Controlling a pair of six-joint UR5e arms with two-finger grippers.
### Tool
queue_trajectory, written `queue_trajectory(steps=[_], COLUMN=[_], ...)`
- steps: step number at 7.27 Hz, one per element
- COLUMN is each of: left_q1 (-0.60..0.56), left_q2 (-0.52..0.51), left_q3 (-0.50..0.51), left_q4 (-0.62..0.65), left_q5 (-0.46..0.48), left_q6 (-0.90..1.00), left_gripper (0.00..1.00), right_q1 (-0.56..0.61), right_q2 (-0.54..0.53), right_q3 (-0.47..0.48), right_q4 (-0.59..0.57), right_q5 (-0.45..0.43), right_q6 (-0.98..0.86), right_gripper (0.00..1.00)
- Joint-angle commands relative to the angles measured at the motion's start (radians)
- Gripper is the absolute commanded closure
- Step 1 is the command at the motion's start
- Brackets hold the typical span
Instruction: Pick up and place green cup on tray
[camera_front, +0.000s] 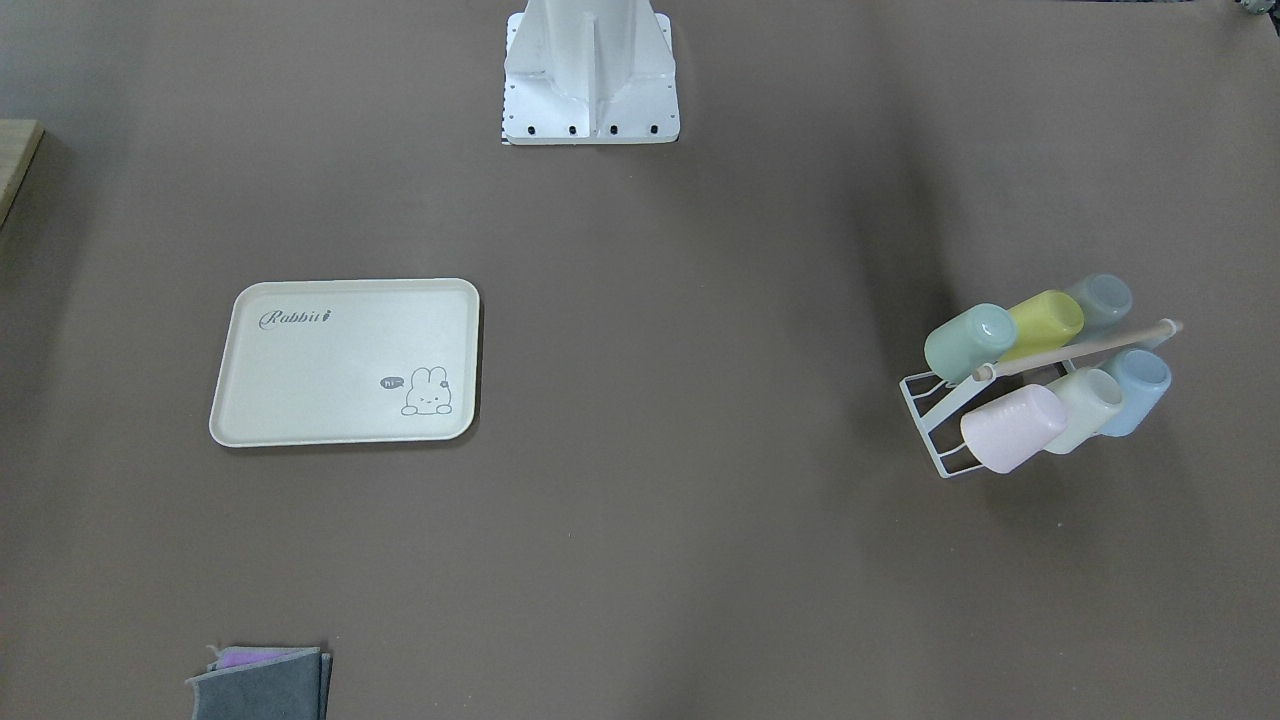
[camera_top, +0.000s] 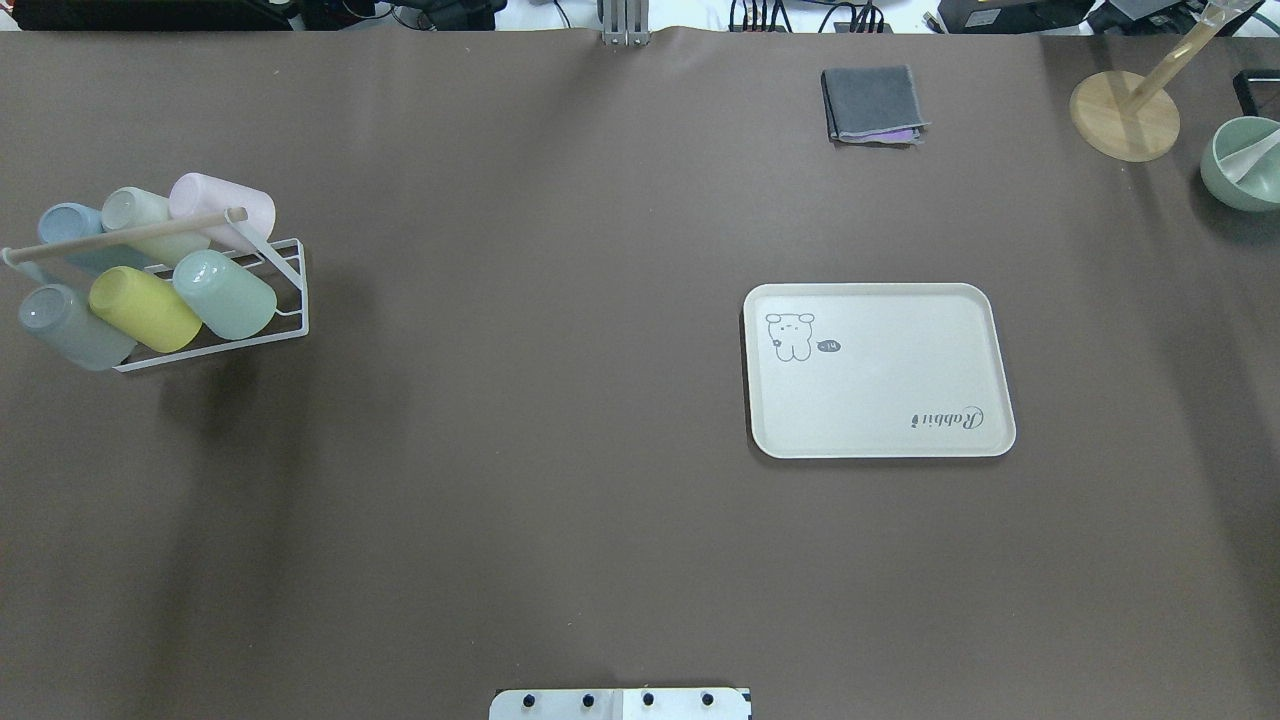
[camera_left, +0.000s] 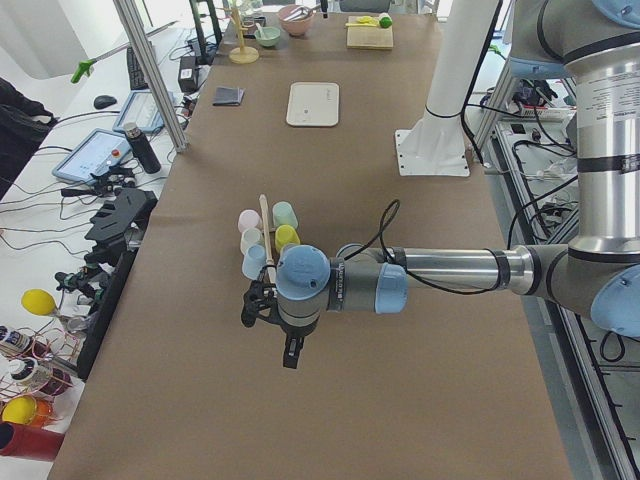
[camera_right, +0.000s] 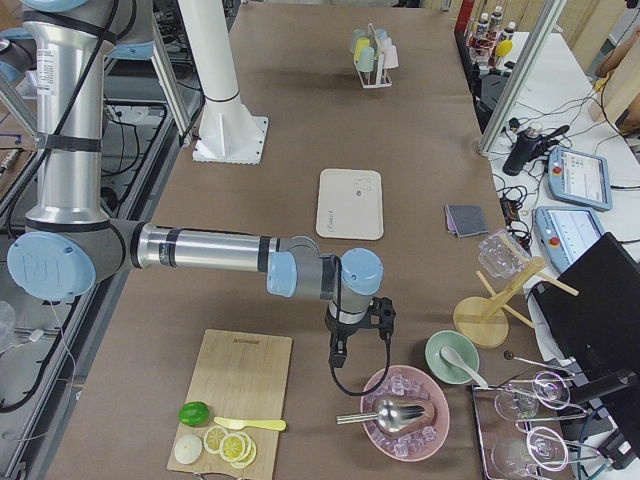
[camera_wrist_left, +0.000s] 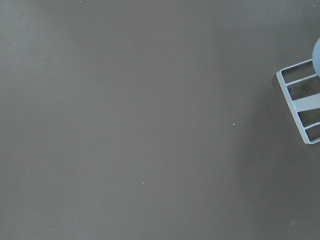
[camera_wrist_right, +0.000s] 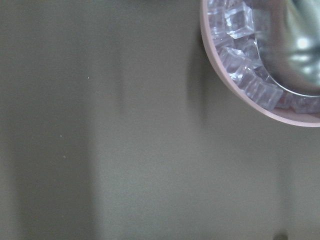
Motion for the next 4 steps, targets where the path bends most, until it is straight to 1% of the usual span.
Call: queue_trajectory(steps=[1,2,3,4], left_q1=[0.000,0.002,0.003,0.020], left_q2=[-0.011,-0.008,-0.002,-0.011], left_q3=[-0.030,-0.085,-0.146,-0.206], left_q4=[0.003,0.012,0.044,0.148], left_q5=[0.009,0.038,0.040,0.046], left_q6=[-0.006,-0.010,-0.010,-0.010], left_gripper=[0.02,0.02,0.02,0.02], right_q1=[0.000,0.001,0.000,-0.021], right_q2=[0.006,0.006,0.004,0.004], right_q3=[0.000,0.007,0.001,-0.038], right_q4=[0.000,0.000,0.000,0.000], right_q5=[-0.001,0.001,-0.005,-0.025], right_q6=[0.001,0.002,-0.001,-0.001], right_gripper=[0.00,0.00,0.00,0.00])
